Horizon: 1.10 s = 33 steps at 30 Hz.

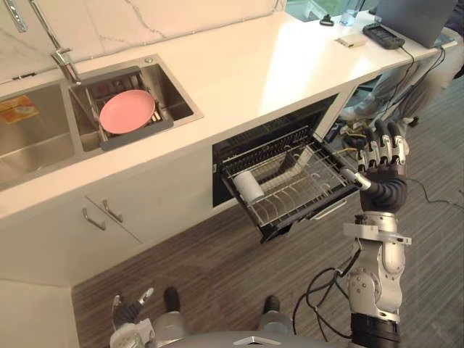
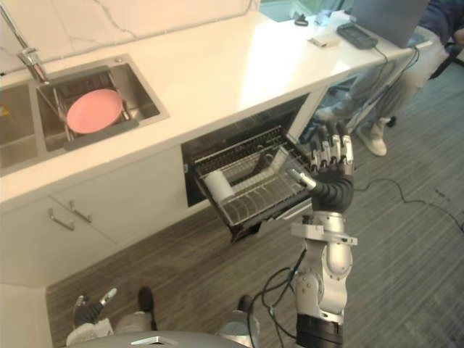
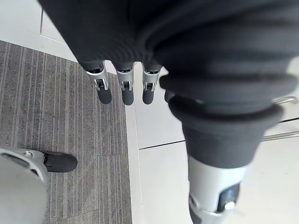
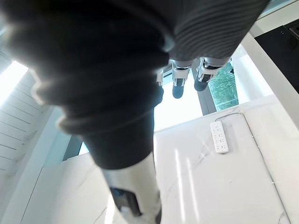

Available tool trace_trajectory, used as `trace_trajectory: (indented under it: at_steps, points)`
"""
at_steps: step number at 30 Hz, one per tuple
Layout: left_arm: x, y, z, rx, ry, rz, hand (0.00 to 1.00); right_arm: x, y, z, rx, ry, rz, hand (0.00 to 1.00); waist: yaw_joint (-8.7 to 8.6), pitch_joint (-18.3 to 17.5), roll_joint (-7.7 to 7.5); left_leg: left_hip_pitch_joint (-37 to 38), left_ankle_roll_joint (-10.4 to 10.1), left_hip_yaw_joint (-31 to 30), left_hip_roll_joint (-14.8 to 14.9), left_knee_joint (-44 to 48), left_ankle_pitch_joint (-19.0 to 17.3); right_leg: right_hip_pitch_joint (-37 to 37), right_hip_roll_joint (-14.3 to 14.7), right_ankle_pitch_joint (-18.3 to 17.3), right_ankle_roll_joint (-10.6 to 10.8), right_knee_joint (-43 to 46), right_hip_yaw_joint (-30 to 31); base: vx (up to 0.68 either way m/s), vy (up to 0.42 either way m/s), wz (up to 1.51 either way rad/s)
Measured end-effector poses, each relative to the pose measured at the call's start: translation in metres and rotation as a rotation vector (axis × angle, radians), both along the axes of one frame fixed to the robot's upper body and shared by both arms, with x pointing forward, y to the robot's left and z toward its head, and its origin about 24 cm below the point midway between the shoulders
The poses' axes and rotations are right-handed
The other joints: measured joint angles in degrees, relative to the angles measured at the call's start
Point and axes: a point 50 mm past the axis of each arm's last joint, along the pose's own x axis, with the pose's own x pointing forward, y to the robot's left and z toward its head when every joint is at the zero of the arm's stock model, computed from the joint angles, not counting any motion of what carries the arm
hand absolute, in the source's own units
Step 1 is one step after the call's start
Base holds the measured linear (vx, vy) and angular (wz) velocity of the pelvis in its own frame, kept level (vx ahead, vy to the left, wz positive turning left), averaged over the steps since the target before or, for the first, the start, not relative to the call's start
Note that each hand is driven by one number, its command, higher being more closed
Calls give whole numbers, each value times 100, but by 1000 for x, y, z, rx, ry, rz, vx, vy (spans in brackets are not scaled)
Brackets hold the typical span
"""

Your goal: Walk over to the sink, pick up the cup, carry it to the dishwasher, place the cup inside the dishwasher, then close the dishwasher door

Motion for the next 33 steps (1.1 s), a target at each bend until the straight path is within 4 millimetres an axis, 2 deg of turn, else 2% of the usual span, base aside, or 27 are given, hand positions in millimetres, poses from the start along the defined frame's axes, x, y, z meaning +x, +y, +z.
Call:
trace_trajectory:
  at_steps: [6, 13, 14, 19, 23, 28, 33]
  points:
    - [-3, 1, -1, 7, 7, 6, 0, -7, -9, -6, 3, 25, -42, 0, -31, -195, -98, -101, -8, -55, -12, -1, 1, 6, 18, 10, 27, -41, -12, 41, -1, 7]
    - [-5, 3, -1, 16, 17, -8, 0, -6, -12, -5, 3, 23, -50, 0, -35, -375, -227, -33, -7, -157, 0, -3, -1, 127, 55, 30, 23, -36, -10, 65, -11, 5]
    - [-16, 19, 0, 86, 46, -32, 0, 2, -9, -9, -3, 36, -11, 0, -47, -744, -624, 129, -64, -138, 68, -7, -106, 188, 115, -76, -96, -11, 42, 0, 0, 0]
    - [-16, 19, 0, 87, 47, -34, 0, 2, -9, -9, -3, 36, -11, 0, -70, -755, -637, 127, -53, -135, 67, -7, -113, 165, 126, -91, -104, 12, 112, 0, 0, 0]
    - [-19, 20, -3, 57, 74, -67, 0, 1, -9, -10, 4, 41, -19, 0, -213, -748, -572, 13, -52, -156, 82, -8, -113, -183, 276, -458, -284, 388, 764, -8, 6, 3]
    - [-18, 24, -7, 7, 142, -175, 0, -4, -14, -18, 45, 88, -76, 0, -319, -728, -516, -88, -44, -215, 79, -7, -108, -437, 379, -761, -391, 767, 1163, 25, -2, 5]
    - [-29, 29, -11, -40, 197, -170, 0, -6, -17, -21, 97, 97, -91, 0, -318, -715, -474, -48, -38, -249, 101, 49, -174, -418, 385, -944, -308, 962, 1139, 69, -22, 9]
